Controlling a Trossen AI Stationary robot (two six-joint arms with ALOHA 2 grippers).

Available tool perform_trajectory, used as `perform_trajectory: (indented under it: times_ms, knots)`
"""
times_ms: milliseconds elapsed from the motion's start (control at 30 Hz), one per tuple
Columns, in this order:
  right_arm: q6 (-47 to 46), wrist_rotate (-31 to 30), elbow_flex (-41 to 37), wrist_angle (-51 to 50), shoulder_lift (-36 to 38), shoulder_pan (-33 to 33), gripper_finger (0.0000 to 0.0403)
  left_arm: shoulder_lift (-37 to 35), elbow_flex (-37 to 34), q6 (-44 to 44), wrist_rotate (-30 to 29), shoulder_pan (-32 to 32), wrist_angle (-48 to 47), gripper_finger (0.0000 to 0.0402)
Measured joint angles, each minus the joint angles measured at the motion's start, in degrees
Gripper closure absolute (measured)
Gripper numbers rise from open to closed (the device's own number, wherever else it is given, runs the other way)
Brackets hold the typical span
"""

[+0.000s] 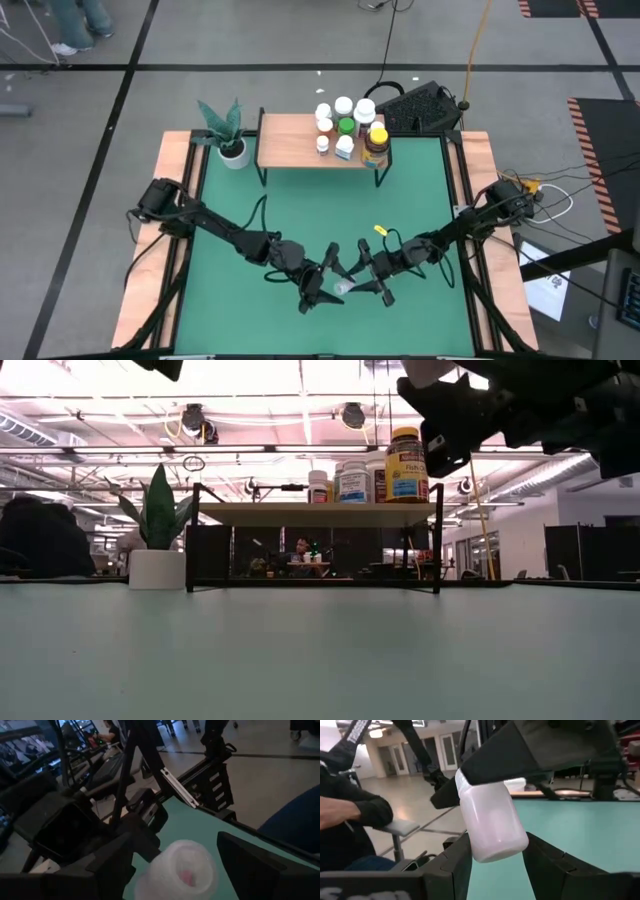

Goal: Pick and place medicine bottles onto shelf by color
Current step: Put the transparent pill bottle on the shelf

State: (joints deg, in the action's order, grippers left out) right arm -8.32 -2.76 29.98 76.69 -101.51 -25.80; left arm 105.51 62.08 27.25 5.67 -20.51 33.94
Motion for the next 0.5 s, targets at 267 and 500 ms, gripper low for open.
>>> perform_trajectory:
  times_ms: [267,500]
  knots:
    - [0.2,0.1,0.0,-0.2,0.0,0.0,0.0252,0.0,0.0,2.8,-0.2,0.0,0.2,0.0163]
    - [0.4,3.3,0.0,2.5,0.0,0.0,0.0252,-0.1,0.1,2.8,-0.3,0.0,-1.1,0.0205]
